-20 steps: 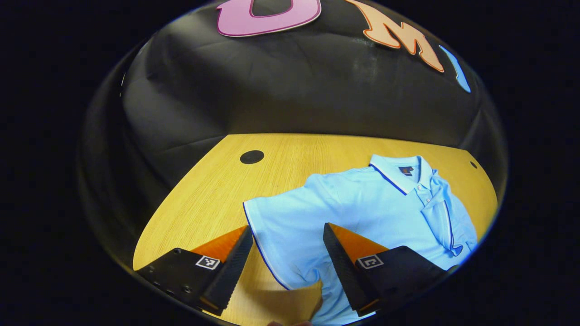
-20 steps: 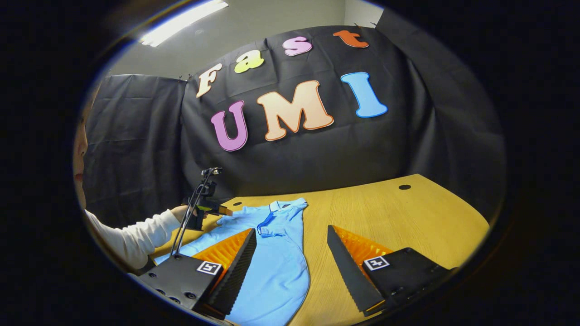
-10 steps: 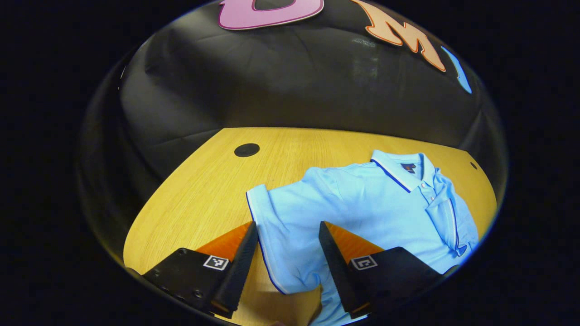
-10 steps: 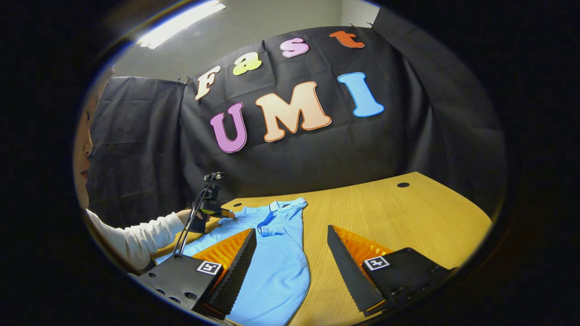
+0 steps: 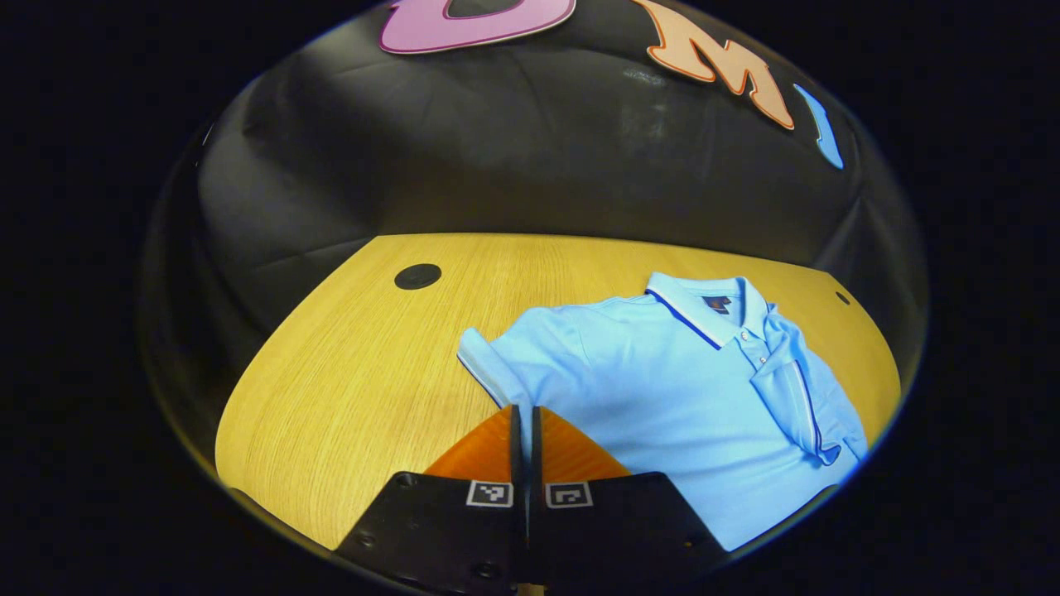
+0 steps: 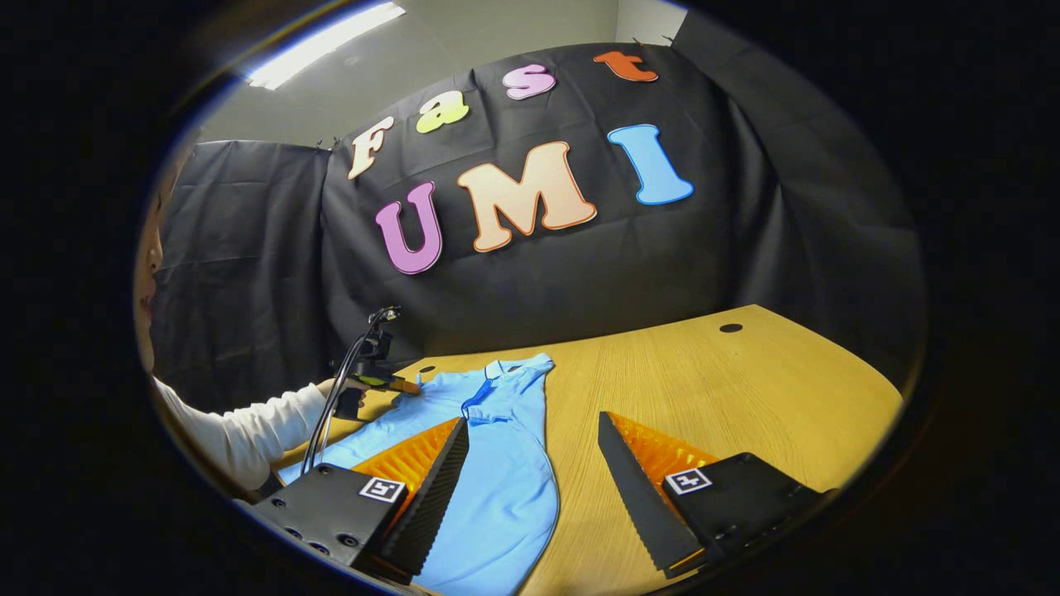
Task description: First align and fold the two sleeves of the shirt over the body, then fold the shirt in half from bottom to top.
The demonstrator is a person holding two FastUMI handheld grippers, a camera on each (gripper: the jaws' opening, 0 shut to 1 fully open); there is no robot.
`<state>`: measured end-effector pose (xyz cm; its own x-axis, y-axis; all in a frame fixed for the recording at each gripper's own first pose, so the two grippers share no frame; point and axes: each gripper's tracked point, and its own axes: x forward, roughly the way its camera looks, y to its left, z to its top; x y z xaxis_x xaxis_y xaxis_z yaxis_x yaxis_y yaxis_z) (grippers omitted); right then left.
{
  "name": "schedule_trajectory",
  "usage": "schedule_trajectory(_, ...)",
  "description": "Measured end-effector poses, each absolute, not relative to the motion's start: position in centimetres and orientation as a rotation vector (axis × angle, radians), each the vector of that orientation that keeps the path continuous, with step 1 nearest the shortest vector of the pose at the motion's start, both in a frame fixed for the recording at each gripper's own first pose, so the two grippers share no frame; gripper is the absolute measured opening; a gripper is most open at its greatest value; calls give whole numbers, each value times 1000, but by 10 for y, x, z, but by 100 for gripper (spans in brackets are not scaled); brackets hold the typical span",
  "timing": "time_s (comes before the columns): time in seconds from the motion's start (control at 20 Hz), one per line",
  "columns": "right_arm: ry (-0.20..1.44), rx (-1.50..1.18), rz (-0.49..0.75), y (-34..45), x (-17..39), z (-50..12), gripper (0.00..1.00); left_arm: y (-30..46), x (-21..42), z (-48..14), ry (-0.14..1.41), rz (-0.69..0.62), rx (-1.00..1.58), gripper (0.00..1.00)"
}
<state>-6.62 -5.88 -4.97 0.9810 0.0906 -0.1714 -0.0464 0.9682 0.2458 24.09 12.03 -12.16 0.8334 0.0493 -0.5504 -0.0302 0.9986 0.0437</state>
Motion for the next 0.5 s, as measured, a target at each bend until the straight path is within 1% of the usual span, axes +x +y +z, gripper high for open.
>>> schedule_trajectory(0.05, 189, 238, 73, -57, -66, -52, 98, 119, 240, -119, 586, 47, 43, 0)
schedule_trajectory(0.25, 203, 228, 114, -46, -69, -55, 98, 99, 247, -82, 498, 12, 41, 0)
schedule_trajectory(0.5, 207, 211, 135, -41, -70, -61, 98, 29, 237, -32, 415, -99, 19, 0)
